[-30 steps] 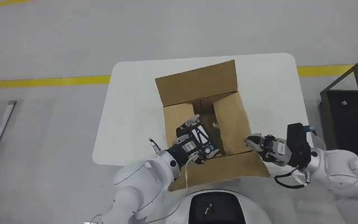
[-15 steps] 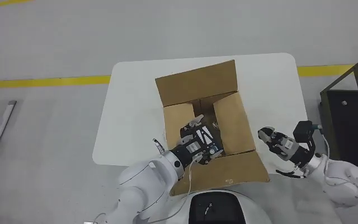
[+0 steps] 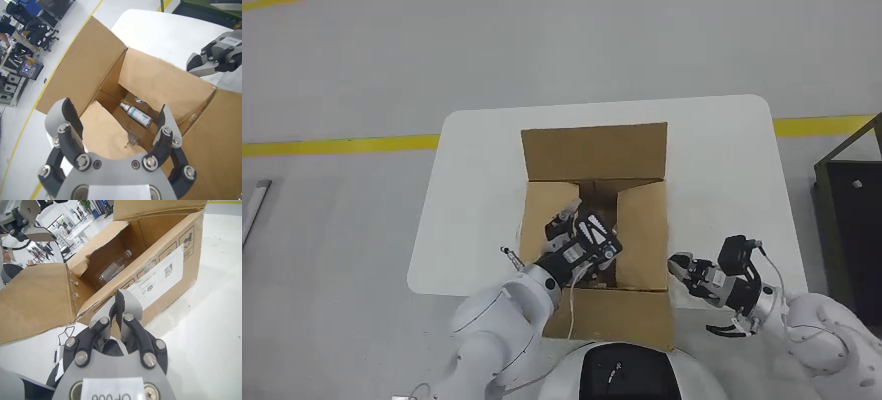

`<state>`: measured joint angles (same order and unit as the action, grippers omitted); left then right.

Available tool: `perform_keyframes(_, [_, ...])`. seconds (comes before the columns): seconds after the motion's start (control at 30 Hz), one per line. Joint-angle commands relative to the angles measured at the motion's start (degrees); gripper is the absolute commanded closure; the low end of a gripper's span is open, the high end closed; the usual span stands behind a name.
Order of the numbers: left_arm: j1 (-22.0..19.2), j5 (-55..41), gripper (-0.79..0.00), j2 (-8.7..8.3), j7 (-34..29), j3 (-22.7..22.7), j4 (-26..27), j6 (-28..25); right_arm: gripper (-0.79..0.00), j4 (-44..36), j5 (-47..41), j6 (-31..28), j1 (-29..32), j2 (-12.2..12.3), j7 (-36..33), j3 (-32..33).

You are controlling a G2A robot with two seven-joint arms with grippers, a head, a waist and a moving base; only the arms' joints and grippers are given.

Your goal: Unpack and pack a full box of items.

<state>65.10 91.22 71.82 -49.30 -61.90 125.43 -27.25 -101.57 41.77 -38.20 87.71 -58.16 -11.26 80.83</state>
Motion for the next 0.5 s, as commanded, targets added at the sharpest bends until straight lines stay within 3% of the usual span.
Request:
perform_keyframes(0.0, [-0.16, 2.25, -0.785, 0.07, -0.03, 0.5, -1.0, 1.37, 0.0, -0.56, 0.8, 0.65, 0.1, -0.02, 1.53, 0.73])
perform_keyframes(0.1, [-0.2, 2.42, -0.785, 0.33, 1.29, 2.41, -2.68, 2.08, 0.0, -2.04, 1.71, 1.28, 0.77, 0.02, 4.67, 2.81])
perform_keyframes(0.47, [-0.2, 2.42, -0.785, 0.33, 1.29, 2.41, -2.68, 2.08, 0.0, -9.96, 4.56, 3.3, 5.05, 0.14, 13.48, 11.46])
